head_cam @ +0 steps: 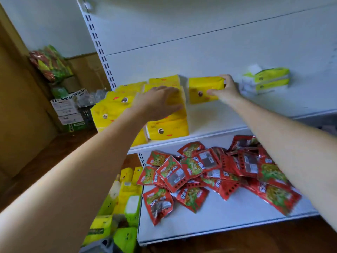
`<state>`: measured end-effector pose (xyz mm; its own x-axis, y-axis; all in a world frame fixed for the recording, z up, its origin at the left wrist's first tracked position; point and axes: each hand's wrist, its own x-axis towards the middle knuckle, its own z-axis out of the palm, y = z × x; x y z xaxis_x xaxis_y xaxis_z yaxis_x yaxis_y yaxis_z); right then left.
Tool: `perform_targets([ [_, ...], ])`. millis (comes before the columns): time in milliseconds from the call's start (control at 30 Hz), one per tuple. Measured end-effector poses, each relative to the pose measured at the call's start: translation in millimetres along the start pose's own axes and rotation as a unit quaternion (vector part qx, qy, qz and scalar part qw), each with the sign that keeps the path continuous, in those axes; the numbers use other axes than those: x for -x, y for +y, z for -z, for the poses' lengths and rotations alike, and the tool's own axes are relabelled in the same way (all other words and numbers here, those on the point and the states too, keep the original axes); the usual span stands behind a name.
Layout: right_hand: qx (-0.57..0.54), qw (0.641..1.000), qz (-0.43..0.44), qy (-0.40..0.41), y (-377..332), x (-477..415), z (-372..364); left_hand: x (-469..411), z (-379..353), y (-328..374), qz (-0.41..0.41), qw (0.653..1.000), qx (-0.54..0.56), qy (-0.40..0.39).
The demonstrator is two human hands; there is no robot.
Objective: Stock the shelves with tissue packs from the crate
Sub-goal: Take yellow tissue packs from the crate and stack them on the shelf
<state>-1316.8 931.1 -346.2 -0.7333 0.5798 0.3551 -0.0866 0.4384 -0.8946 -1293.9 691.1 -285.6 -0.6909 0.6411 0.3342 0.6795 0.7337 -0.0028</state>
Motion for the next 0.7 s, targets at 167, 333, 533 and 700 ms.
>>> perform_targets([
  [167, 0.199, 0.978, -0.034, -0.056, 34, -20, -21, 1, -15, -1, -0.007, 0.999, 0.018, 0.033],
  [333, 0.175, 0.983, -0.052, -0.017, 31, -31, -51, 0, -14, -1, -0.013, 0.999, 0.016, 0.032],
  [533, 0.177, 0.982, -0.067, 0.017, 22, -34, -62, 3, -14, -4, -0.01, 0.999, -0.004, 0.044],
  [700, 0.205, 0.978, -0.033, 0.023, 8, -24, -47, 11, -6, -12, -0.009, 0.998, -0.007, 0.054],
])
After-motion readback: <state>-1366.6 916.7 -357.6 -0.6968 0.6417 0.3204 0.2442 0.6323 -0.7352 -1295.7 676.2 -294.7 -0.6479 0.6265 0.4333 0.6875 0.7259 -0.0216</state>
